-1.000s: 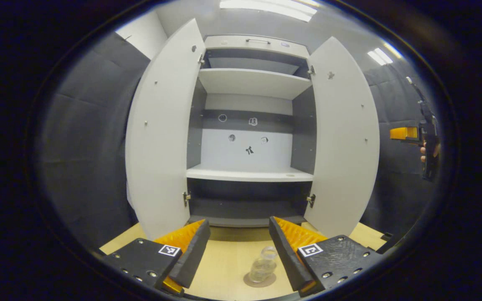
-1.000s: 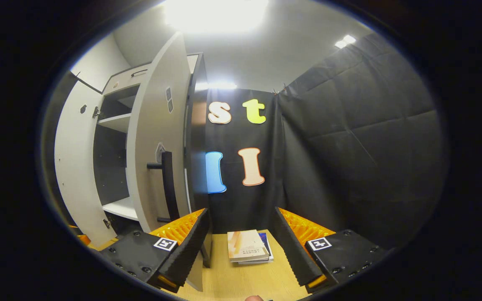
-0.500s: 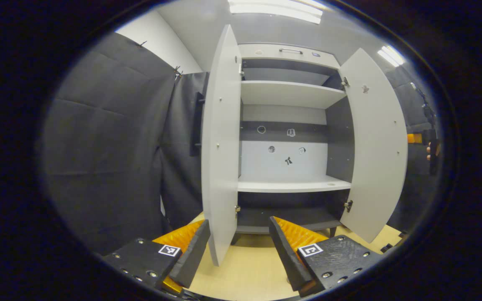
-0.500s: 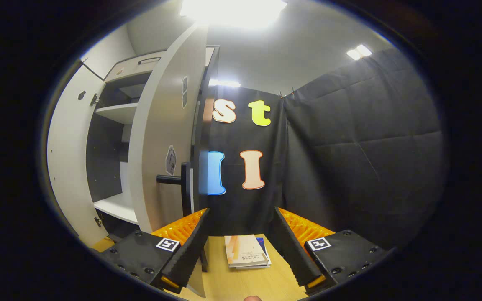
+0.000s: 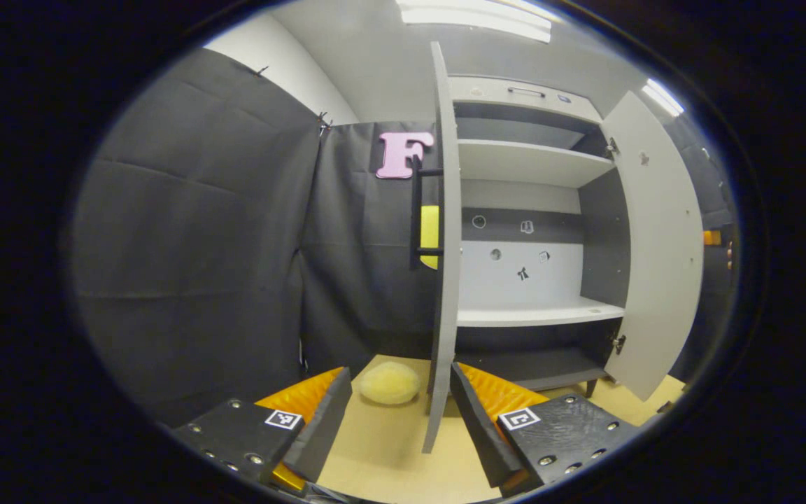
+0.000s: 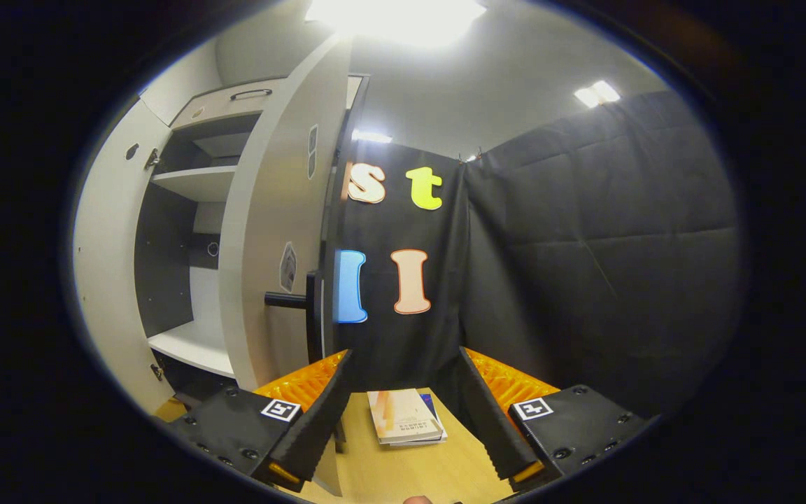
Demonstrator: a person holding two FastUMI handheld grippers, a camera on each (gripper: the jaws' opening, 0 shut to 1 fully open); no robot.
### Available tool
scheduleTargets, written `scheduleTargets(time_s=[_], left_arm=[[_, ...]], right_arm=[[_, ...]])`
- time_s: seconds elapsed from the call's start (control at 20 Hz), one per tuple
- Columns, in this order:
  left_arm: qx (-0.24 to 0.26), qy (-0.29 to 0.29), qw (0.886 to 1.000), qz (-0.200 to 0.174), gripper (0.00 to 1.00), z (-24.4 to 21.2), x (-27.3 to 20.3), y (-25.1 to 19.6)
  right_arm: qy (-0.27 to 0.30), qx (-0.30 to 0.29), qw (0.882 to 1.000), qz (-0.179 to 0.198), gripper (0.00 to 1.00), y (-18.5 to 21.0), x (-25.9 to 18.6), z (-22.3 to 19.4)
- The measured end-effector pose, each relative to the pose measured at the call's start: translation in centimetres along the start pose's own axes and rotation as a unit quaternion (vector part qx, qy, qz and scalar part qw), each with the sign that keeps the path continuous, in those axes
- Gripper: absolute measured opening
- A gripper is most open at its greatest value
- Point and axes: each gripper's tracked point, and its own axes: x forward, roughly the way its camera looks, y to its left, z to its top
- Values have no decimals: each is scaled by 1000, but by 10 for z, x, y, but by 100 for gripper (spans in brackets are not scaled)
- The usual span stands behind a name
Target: Grasp the bottle in the cabinet with the left hand and place it on the coaster, then close the right door with the right hand and the left door with the left hand.
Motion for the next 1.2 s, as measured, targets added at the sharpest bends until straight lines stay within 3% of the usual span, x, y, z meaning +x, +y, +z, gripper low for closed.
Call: scheduleTargets(time_s=[0.05, 0.1, 0.65, 0.7, 0.75, 1.15, 1.2], left_arm=[[-2, 2, 1000, -1, 88, -3, 3, 5], [-4, 6, 1000, -1, 84, -6, 6, 11], [-16, 6, 1000, -7, 84, -16, 20, 49], [-17, 5, 1000, -6, 86, -16, 18, 53], [-17, 5, 1000, -4, 84, -15, 16, 57], [-19, 6, 999, 30, 84, -21, 1, 100], [-19, 8, 999, 34, 84, -23, -2, 105]], right_arm=[[0, 0, 1000, 3, 94, 7, -2, 0], [0, 0, 1000, 6, 91, 15, -4, 1], [-5, 2, 1000, 27, 95, 83, -11, 4], [-5, 0, 1000, 30, 91, 90, -10, 3], [-5, -1, 999, 34, 95, 97, -10, 3], [4, 11, 997, 79, 92, 152, 5, 0], [8, 13, 996, 83, 95, 159, 7, -3]])
